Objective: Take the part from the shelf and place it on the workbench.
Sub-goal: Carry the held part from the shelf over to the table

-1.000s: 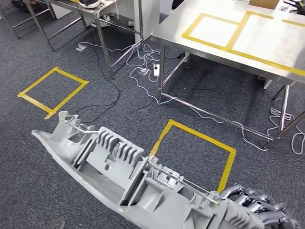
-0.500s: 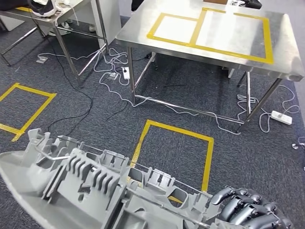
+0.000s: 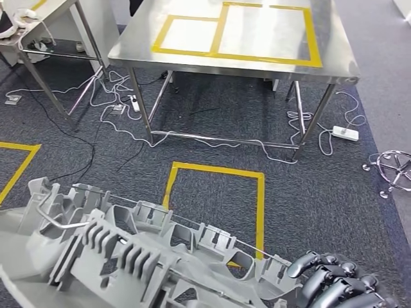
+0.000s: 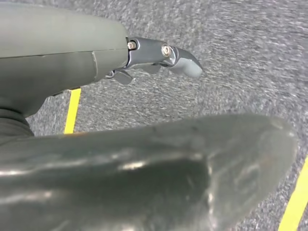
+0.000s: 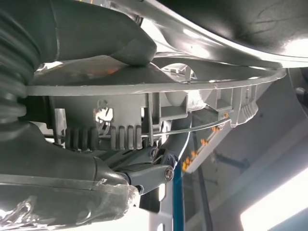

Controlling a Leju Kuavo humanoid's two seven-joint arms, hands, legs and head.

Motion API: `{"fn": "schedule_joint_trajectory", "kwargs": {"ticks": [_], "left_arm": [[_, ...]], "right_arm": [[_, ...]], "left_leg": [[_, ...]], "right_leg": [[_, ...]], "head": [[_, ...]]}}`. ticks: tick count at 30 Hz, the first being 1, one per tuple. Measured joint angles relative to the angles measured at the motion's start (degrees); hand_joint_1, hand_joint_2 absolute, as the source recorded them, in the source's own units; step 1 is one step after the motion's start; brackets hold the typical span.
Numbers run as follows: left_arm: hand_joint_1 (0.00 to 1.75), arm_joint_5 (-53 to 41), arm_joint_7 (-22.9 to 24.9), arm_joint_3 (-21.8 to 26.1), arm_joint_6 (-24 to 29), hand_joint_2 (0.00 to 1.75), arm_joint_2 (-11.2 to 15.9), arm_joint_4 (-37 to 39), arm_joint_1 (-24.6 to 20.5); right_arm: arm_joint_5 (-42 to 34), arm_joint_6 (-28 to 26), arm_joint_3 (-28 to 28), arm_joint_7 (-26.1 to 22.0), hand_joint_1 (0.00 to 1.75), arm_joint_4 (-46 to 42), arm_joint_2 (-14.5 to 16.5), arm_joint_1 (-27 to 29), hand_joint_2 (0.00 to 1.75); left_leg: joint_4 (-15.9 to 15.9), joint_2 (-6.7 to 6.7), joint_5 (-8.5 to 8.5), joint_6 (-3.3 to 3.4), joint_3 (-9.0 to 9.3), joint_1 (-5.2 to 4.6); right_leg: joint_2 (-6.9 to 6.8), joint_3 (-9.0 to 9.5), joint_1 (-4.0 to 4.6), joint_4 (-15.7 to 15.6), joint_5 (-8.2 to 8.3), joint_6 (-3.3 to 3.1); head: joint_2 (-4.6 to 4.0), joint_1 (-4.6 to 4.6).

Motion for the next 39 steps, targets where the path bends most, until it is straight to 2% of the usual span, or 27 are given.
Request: {"fn": "schedule_joint_trajectory", "kwargs": {"ticks": [2, 4, 5, 6, 7, 8, 9, 10, 12, 14, 15, 16, 18, 19, 20, 21, 22, 24, 26, 27, 30, 31, 33, 35, 36, 37, 39], "left_arm": [[0.00, -0.28, 0.38, -0.01, 0.20, 0.00, 0.02, -0.03, -0.10], [0.00, -0.41, 0.78, -0.02, 0.38, 0.00, 0.04, -0.03, 0.19], [0.00, -0.41, 0.91, -0.02, 0.44, 0.00, 0.02, -0.03, 0.39], [0.00, -0.41, 0.95, -0.02, 0.46, 0.00, -0.03, -0.03, 0.53], [0.00, -0.41, 0.95, -0.02, 0.44, 0.00, -0.10, -0.03, 0.59], [0.00, -0.43, 0.95, -0.02, 0.39, 0.00, -0.20, -0.03, 0.59], [0.00, -0.49, 0.93, -0.02, 0.32, 0.00, -0.32, -0.03, 0.58], [0.00, -0.55, 0.91, -0.03, 0.25, 0.00, -0.46, -0.03, 0.55], [0.00, -0.77, 0.86, -0.04, 0.11, 0.00, -0.85, -0.03, 0.50], [0.00, -0.98, 0.84, -0.06, -0.02, 0.00, -1.26, -0.04, 0.36], [0.00, -1.05, 0.84, -0.08, -0.12, 0.00, -1.39, -0.05, 0.27], [0.00, -1.08, 0.84, -0.09, -0.26, 0.00, -1.49, -0.05, 0.22], [0.00, -1.15, 0.79, -0.11, -0.60, 0.00, -1.51, -0.05, 0.32], [0.00, -1.18, 0.73, -0.11, -0.77, 0.00, -1.50, -0.05, 0.46], [0.00, -1.22, 0.64, -0.12, -0.90, 0.00, -1.50, -0.05, 0.59], [0.00, -1.23, 0.52, -0.12, -1.02, 0.00, -1.50, -0.05, 0.68], [0.00, -1.24, 0.42, -0.13, -1.10, 0.00, -1.51, -0.05, 0.69], [0.00, -1.24, 0.21, -0.13, -1.21, 0.00, -1.58, -0.05, 0.61], [0.00, -1.24, 0.07, -0.13, -1.25, 0.00, -1.67, -0.05, 0.54], [0.00, -1.24, 0.04, -0.14, -1.25, 0.00, -1.70, -0.05, 0.53], [0.00, -1.24, 0.03, -0.15, -1.21, 0.00, -1.94, -0.07, 0.45], [0.00, -1.24, 0.03, -0.16, -1.20, 0.00, -2.06, -0.07, 0.42], [0.00, -1.24, 0.03, -0.19, -1.18, 0.00, -2.26, -0.08, 0.42], [0.00, -1.24, 0.03, -0.19, -1.16, 0.00, -2.39, -0.08, 0.62], [0.00, -1.24, 0.03, -0.20, -1.15, 0.00, -2.45, -0.08, 0.75], [0.00, -1.24, 0.03, -0.20, -1.13, 0.00, -2.49, -0.08, 0.87], [0.00, -1.24, 0.03, -0.21, -1.05, 0.00, -2.49, -0.08, 0.95]], "right_arm": [[0.07, -0.03, -0.03, 0.01, 1.75, 0.02, 0.02, -0.03, 1.75], [0.04, -0.05, -0.04, 0.03, 1.75, 0.05, 0.02, -0.05, 1.75], [0.00, -0.03, -0.05, 0.08, 1.75, 0.07, 0.02, 0.00, 1.75], [-0.06, 0.04, -0.05, 0.13, 1.75, 0.08, 0.02, 0.02, 1.75], [-0.16, 0.17, -0.05, 0.22, 1.75, 0.08, 0.01, -0.01, 1.75], [-0.32, 0.35, -0.05, 0.35, 1.75, 0.09, 0.01, -0.11, 1.75], [-0.52, 0.55, -0.05, 0.49, 1.75, 0.10, 0.02, -0.24, 1.75], [-0.76, 0.75, -0.05, 0.67, 1.75, 0.11, 0.01, -0.41, 1.75], [-1.21, 1.06, -0.05, 1.01, 1.75, 0.13, 0.01, -0.62, 1.75], [-1.58, 1.26, -0.05, 1.33, 1.75, 0.13, 0.01, -0.55, 1.75], [-1.78, 1.29, -0.05, 1.50, 1.75, 0.13, 0.02, -0.50, 1.75], [-1.98, 1.29, -0.05, 1.71, 1.75, 0.13, 0.02, -0.49, 1.75], [-2.30, 1.08, -0.05, 2.09, 1.75, 0.13, 0.02, -0.52, 1.75], [-2.36, 0.93, -0.04, 2.20, 1.75, 0.13, 0.02, -0.52, 1.75], [-2.32, 0.76, -0.04, 2.23, 1.75, 0.13, 0.02, -0.49, 1.75], [-2.24, 0.62, -0.03, 2.20, 1.75, 0.13, 0.02, -0.47, 1.75], [-2.14, 0.46, -0.03, 2.18, 1.75, 0.13, 0.02, -0.47, 1.75], [-1.99, 0.21, -0.03, 2.15, 1.75, 0.11, 0.02, -0.47, 1.75], [-1.93, 0.06, -0.03, 2.16, 1.75, 0.08, 0.02, -0.50, 1.75], [-1.90, -0.01, -0.03, 2.17, 1.75, 0.07, 0.02, -0.49, 1.75], [-1.74, -0.20, -0.05, 2.22, 1.75, 0.01, 0.00, -0.34, 1.75], [-1.70, -0.24, -0.05, 2.24, 1.75, -0.03, 0.00, -0.34, 1.75], [-1.69, -0.29, -0.05, 2.25, 1.75, -0.08, 0.00, -0.37, 1.75], [-1.70, -0.33, -0.05, 2.25, 1.75, -0.07, 0.00, -0.33, 1.75], [-1.72, -0.34, -0.05, 2.25, 1.75, -0.07, 0.00, -0.30, 1.75], [-1.74, -0.36, -0.05, 2.25, 1.75, -0.07, 0.00, -0.28, 1.75], [-1.79, -0.40, -0.05, 2.24, 1.75, -0.07, 0.00, -0.26, 1.75]], "left_leg": [[4.08, -2.92, -2.66, -0.34, -1.90, 0.08], [11.32, -4.61, -5.81, -0.37, -5.77, 0.04], [13.88, -4.81, -6.29, -0.38, -7.34, 0.04], [14.62, -4.90, -5.56, -0.37, -8.14, 0.04], [13.29, -5.07, -3.76, -0.33, -7.94, 0.05], [10.26, -5.58, -1.36, -0.28, -6.87, 0.10], [6.57, -6.82, 0.83, -0.27, -5.47, 0.22], [3.39, -8.06, 2.12, -0.15, -4.19, 0.38], [0.34, -9.52, 2.65, 0.29, -2.97, 0.48], [0.12, -8.44, 2.56, 1.11, -2.81, 0.42], [0.06, -7.92, 2.62, 1.53, -2.75, 0.46], [0.00, -7.41, 2.66, 1.92, -2.69, 0.51], [-0.06, -6.48, 2.59, 2.39, -2.62, 0.45], [-0.05, -5.97, 2.48, 2.51, -2.59, 0.39], [-0.05, -5.52, 2.38, 2.54, -2.56, 0.36], [-0.04, -5.15, 2.25, 2.52, -2.48, 0.36], [-0.04, -4.88, 2.10, 2.45, -2.31, 0.36], [-0.04, -4.54, 1.75, 2.14, -1.74, 0.35], [0.01, -4.41, 1.28, 1.57, -1.31, 0.08], [-0.06, -4.37, 1.15, 1.24, -1.17, -0.02], [-0.35, -4.37, 0.95, 0.19, -0.80, 0.04], [0.60, -4.47, 0.33, -0.10, -1.17, 0.05], [6.04, -4.74, -2.31, -0.41, -3.98, 0.01], [13.41, -4.85, -4.81, -0.49, -8.52, -0.02], [15.33, -4.88, -4.62, -0.47, -10.08, -0.03], [15.20, -4.90, -3.20, -0.39, -10.62, -0.03], [9.52, -4.98, 1.95, -0.12, -8.85, -0.04]], "right_leg": [[1.26, 0.21, -0.40, -0.40, 0.24, -0.43], [2.71, 0.17, -0.45, -0.43, 0.23, -0.61], [3.52, 0.18, -0.45, -0.42, 0.22, -0.64], [4.42, 0.21, -0.48, -0.41, 0.21, -0.64], [5.27, 0.26, -0.53, -0.40, 0.22, -0.59], [6.09, 0.32, -0.61, -0.38, 0.22, -0.46], [6.90, 0.31, -0.62, -0.29, 0.22, -0.23], [7.66, 0.16, -0.61, -0.09, 0.16, 0.06], [8.98, -0.29, -0.61, 0.06, 0.21, 0.75], [9.70, -0.70, -0.79, -0.16, 0.38, 1.37], [8.70, -0.94, -0.73, 0.21, 0.11, 1.63], [7.01, -1.60, -0.63, 1.54, -0.77, 1.86], [3.00, -4.54, -0.46, 8.05, -4.36, 2.20], [2.08, -6.50, -0.51, 12.11, -6.21, 2.33], [1.72, -8.01, -0.55, 15.23, -7.27, 2.39], [1.61, -8.55, -0.57, 16.43, -7.23, 2.39], [1.57, -7.88, -0.58, 15.27, -6.11, 2.33], [1.23, -3.79, -0.56, 7.96, -2.56, 2.06], [0.85, -0.29, -0.44, 1.75, -0.83, 1.59], [0.77, 0.36, -0.33, 0.57, -0.82, 1.32], [1.21, 0.62, -0.27, 0.14, -1.00, 0.33], [1.31, 0.86, -0.37, -0.04, -1.05, -0.02], [1.46, 1.30, -0.54, -0.25, -1.27, -0.57], [1.72, 1.59, -0.49, -0.25, -1.66, -0.88], [1.95, 1.86, -0.47, -0.25, -1.91, -0.91], [2.20, 2.27, -0.47, -0.24, -2.22, -0.86], [2.58, 3.37, -0.52, -0.25, -2.97, -0.56]], "head": [[0.00, -0.26], [0.00, -0.45], [0.00, -0.49], [0.00, -0.48], [0.00, -0.48], [0.00, -0.47], [0.00, -0.53], [0.00, -0.59], [0.01, -0.73], [0.01, -0.77], [0.01, -0.72], [0.00, -0.54], [0.00, -0.24], [0.00, -0.16], [0.00, -0.16], [0.00, -0.15], [0.00, -0.15], [0.00, -0.12], [0.00, -0.16], [0.00, -0.19], [0.01, -0.26], [0.01, -0.37], [0.00, -0.65], [0.01, -0.78], [0.01, -0.79], [0.01, -0.81], [0.00, -0.83]]}}
